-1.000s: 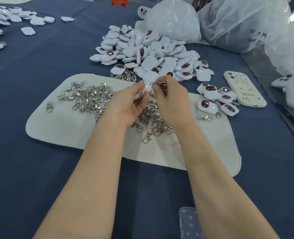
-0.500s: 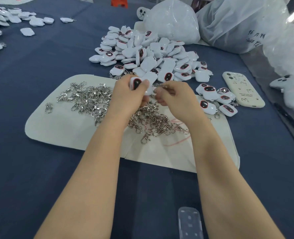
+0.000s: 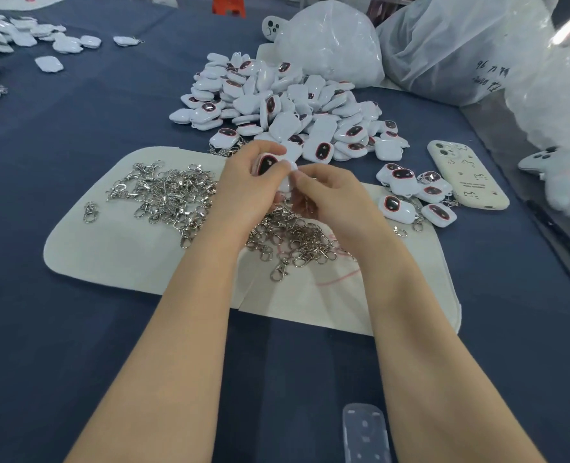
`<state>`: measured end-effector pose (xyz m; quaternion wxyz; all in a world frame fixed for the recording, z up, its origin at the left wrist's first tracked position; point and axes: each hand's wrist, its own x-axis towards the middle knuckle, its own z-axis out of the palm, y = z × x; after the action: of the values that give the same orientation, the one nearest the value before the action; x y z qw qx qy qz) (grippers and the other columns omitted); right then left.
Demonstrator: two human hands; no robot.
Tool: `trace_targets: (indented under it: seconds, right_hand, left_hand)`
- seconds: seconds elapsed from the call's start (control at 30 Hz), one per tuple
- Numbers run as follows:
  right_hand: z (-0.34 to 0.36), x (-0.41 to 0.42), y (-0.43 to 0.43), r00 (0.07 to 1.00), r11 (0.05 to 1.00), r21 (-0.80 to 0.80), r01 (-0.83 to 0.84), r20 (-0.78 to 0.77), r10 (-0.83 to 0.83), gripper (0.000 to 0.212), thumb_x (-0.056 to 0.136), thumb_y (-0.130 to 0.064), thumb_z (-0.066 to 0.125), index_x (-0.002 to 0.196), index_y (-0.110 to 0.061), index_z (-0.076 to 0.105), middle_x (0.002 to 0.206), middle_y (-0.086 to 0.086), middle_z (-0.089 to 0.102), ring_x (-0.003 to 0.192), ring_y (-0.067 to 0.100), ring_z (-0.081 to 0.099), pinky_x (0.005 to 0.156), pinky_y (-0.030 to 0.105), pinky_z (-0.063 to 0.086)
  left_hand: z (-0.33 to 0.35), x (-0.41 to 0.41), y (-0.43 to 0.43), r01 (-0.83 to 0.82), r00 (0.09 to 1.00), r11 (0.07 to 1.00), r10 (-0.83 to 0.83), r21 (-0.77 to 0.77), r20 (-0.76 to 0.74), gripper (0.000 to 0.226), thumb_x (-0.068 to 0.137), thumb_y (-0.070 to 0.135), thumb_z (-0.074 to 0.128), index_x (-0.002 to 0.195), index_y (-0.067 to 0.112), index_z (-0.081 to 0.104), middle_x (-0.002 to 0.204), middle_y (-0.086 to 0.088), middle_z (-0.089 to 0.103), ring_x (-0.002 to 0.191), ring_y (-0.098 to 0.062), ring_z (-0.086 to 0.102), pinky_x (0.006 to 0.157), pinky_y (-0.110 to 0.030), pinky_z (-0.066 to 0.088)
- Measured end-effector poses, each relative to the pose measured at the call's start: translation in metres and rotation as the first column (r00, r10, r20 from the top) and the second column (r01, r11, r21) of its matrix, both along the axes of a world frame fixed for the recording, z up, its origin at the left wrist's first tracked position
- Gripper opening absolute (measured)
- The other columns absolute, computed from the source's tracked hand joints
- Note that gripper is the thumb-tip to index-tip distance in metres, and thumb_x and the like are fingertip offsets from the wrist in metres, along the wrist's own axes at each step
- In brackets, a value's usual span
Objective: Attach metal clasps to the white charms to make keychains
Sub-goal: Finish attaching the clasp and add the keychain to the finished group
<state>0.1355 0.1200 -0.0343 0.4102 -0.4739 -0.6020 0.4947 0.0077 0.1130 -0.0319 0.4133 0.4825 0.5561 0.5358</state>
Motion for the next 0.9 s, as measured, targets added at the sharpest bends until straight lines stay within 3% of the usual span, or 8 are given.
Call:
trace_targets:
  seconds: [0.1,0.2,0.3,0.37,0.43,0.57,0.77,0.9]
  right_hand:
    - [0.004,0.007,0.004,0.983,0.984,0.021,0.177,0.053,-0.178,0.020,0.094,-0.017,0.055,0.076,-0.016,0.064,0.056,-0.007,0.061,0.048,0.004,0.053,0.053,0.018,0.044]
    - [0.006,0.023,0.011,0.816,0.833,-0.056,0.550,-0.177,-0.550,0.024,0.096,-0.015,0.049,0.076,-0.010,0.061,0.063,0.000,0.065,0.049,0.007,0.058,0.051,0.020,0.047]
    - [0.007,0.037,0.010,0.611,0.737,-0.291,0.610,-0.419,-0.671,0.030,0.098,-0.021,0.048,0.119,0.001,0.049,0.091,0.014,0.066,0.058,0.015,0.067,0.054,0.022,0.053]
    - [0.004,0.036,0.007,0.622,0.744,-0.316,0.589,-0.411,-0.667,0.051,0.098,-0.023,0.047,0.141,-0.013,0.024,0.099,0.015,0.061,0.055,0.020,0.068,0.052,0.025,0.054]
    - [0.005,0.026,0.003,0.719,0.781,-0.186,0.597,-0.307,-0.623,0.060,0.098,-0.021,0.045,0.147,-0.025,0.009,0.094,0.011,0.063,0.047,0.018,0.065,0.047,0.024,0.052]
    - [0.003,-0.003,0.016,0.862,0.867,0.124,0.483,0.109,-0.496,0.026,0.095,-0.015,0.045,0.119,-0.018,0.052,0.095,0.003,0.068,0.070,0.016,0.068,0.070,0.030,0.056]
    - [-0.009,-0.045,0.060,0.666,0.953,0.155,0.260,0.685,-0.294,0.035,0.098,-0.039,0.039,0.131,-0.036,0.052,0.135,0.008,0.050,0.125,0.031,0.039,0.102,0.038,0.033]
    - [-0.017,-0.062,0.076,0.595,0.949,0.137,0.284,0.751,-0.287,0.036,0.097,-0.044,0.039,0.131,-0.041,0.051,0.140,0.009,0.037,0.129,0.032,0.028,0.104,0.041,0.021]
  left_hand:
    - [0.001,0.002,0.000,-0.029,0.997,1.000,0.030,-0.008,0.075,0.041,0.092,0.023,0.057,0.131,0.031,0.048,0.106,0.004,0.059,0.053,0.002,0.060,0.054,-0.015,0.048]
    - [0.002,0.006,0.001,-0.087,0.978,0.994,0.098,-0.065,0.186,0.040,0.094,0.024,0.055,0.133,0.022,0.044,0.115,0.005,0.054,0.065,-0.003,0.064,0.057,-0.018,0.052]
    - [0.001,0.014,0.001,-0.104,0.969,0.989,0.126,-0.109,0.214,0.028,0.095,0.022,0.053,0.122,0.017,0.050,0.115,0.005,0.054,0.068,-0.004,0.062,0.056,-0.017,0.052]
    - [0.001,0.021,0.002,-0.104,0.956,0.984,0.138,-0.143,0.260,0.021,0.095,0.019,0.052,0.115,0.016,0.051,0.109,0.003,0.055,0.070,-0.005,0.060,0.056,-0.018,0.051]
    - [0.004,0.025,0.005,-0.095,0.929,0.980,0.151,-0.178,0.338,0.015,0.095,0.016,0.051,0.110,0.015,0.052,0.099,0.003,0.056,0.072,-0.008,0.060,0.058,-0.019,0.052]
    - [0.008,0.026,0.014,-0.132,0.850,0.972,0.213,-0.197,0.481,0.015,0.094,0.011,0.049,0.108,0.010,0.054,0.090,0.000,0.057,0.073,-0.011,0.060,0.060,-0.023,0.051]
    - [0.007,0.020,0.039,-0.253,0.812,0.949,0.313,-0.185,0.492,0.011,0.092,0.008,0.046,0.101,0.011,0.053,0.082,-0.002,0.058,0.072,-0.014,0.056,0.058,-0.024,0.044]
    - [0.004,0.015,0.052,-0.335,0.820,0.927,0.375,-0.169,0.433,0.017,0.091,0.007,0.046,0.104,0.008,0.056,0.075,0.003,0.051,0.063,-0.007,0.048,0.057,-0.022,0.040]
